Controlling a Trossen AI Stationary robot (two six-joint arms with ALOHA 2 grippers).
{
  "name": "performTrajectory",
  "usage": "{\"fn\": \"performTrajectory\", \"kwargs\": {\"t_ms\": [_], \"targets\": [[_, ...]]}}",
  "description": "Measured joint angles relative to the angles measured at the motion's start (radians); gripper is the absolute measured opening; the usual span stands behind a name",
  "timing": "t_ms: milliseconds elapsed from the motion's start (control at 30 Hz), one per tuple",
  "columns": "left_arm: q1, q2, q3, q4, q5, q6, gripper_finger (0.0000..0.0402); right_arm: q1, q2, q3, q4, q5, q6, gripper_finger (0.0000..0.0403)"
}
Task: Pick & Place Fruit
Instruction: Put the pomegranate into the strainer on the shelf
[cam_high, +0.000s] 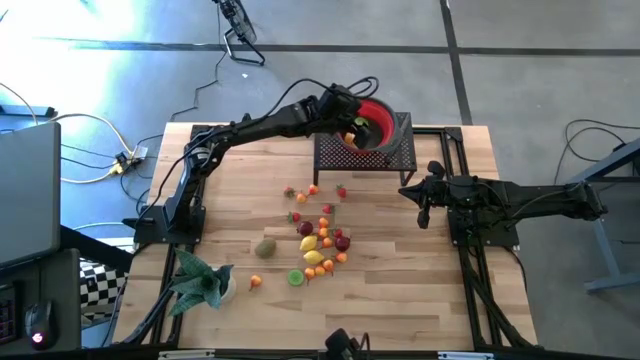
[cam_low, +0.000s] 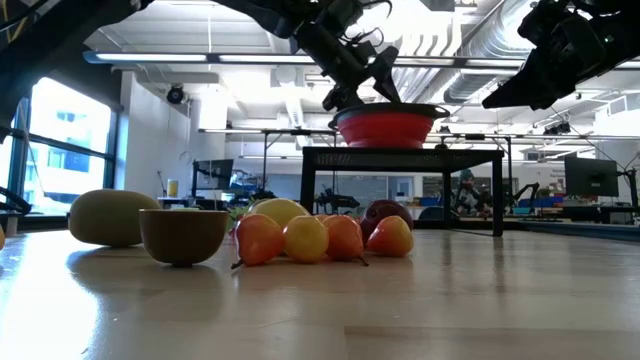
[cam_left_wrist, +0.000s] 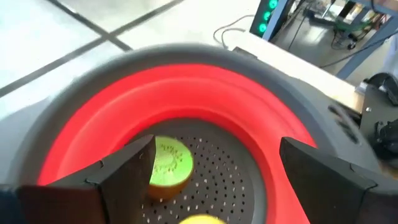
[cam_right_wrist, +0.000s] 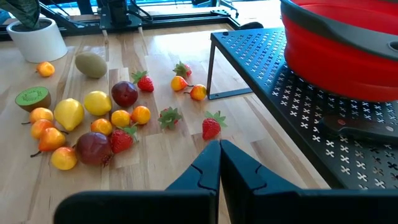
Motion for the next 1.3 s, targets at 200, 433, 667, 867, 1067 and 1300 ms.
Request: {"fn": "performTrajectory", "kwargs": {"t_ms": [200, 433, 667, 867, 1067, 1300], "targets": [[-0.013, -0.008, 0.000, 0.014, -0.023, 0.024, 0.0337, 0.000, 0.000, 0.000, 0.000, 0.000, 0.000, 0.0003], [-0.051, -0.047, 0.000, -0.025, -0.086, 0.095, 0.0337, 0.000, 0.000, 0.000, -0.002, 0.000, -0.005, 0.0003], [-0.081, -0.109, 0.001, -0.090, -0.117, 0.151, 0.0337, 0.000, 0.000, 0.000, -0.011, 0.000, -0.007, 0.0003], [-0.113, -0.136, -0.001, -0.192, -0.113, 0.184, 0.0337, 0.000, 0.000, 0.000, -0.012, 0.000, -0.007, 0.0003], [-0.174, -0.141, 0.000, -0.240, -0.107, 0.206, 0.0337, 0.000, 0.000, 0.000, -0.014, 0.001, -0.007, 0.0003], [-0.248, -0.169, 0.000, -0.222, -0.200, 0.221, 0.0337, 0.000, 0.000, 0.000, -0.023, 0.000, -0.007, 0.0003]]}}
